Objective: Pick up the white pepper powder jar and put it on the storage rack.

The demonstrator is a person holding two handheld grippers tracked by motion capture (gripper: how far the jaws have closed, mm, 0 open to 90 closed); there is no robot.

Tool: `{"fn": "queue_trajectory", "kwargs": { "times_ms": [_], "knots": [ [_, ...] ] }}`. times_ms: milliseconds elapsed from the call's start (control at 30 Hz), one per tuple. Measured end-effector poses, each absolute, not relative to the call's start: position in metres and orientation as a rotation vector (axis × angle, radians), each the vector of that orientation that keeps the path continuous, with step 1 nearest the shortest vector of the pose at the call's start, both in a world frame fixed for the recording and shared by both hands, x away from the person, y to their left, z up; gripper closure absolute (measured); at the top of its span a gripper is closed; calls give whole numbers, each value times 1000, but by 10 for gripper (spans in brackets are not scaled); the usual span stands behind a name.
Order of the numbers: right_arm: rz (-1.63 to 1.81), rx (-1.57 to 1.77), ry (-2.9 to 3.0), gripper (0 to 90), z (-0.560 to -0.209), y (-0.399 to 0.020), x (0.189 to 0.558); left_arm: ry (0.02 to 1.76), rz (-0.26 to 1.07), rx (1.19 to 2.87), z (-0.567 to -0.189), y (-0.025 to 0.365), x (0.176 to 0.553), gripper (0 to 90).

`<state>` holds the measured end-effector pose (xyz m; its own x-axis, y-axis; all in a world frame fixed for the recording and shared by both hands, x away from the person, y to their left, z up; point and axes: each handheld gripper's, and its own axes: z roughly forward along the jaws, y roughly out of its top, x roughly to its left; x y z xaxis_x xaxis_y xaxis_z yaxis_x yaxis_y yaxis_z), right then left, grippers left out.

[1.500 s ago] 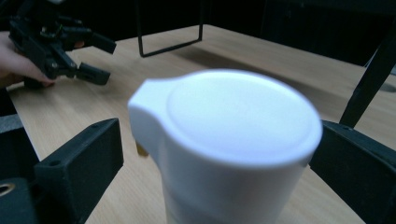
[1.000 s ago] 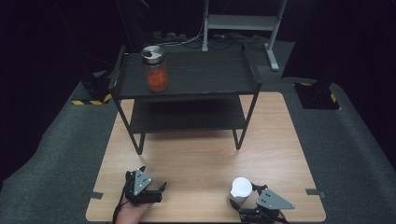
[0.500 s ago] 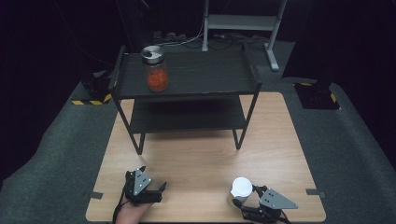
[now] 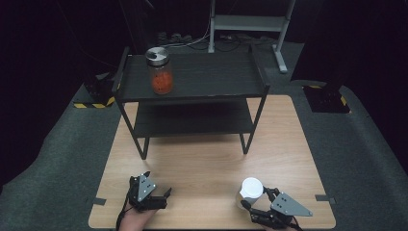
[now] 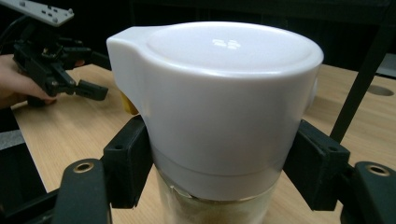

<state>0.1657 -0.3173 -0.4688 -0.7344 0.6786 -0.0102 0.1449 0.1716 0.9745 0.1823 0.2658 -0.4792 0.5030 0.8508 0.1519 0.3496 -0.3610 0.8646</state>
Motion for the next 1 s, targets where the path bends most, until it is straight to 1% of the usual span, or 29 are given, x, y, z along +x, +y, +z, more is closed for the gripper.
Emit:
{"fn": "queue_trajectory", "kwargs": {
  "times_ms": [333,700,1000],
  "knots": [
    [1611,772,1950,299,-457,-315,164,989,779,1927,-480,266,182,11],
    [1651,779,1882,299,-436,-311,172,975,767,1934,-479,267,185,11],
    [1672,762,1861,299,-420,-304,178,953,782,1940,-480,266,181,11]
  ]
}}
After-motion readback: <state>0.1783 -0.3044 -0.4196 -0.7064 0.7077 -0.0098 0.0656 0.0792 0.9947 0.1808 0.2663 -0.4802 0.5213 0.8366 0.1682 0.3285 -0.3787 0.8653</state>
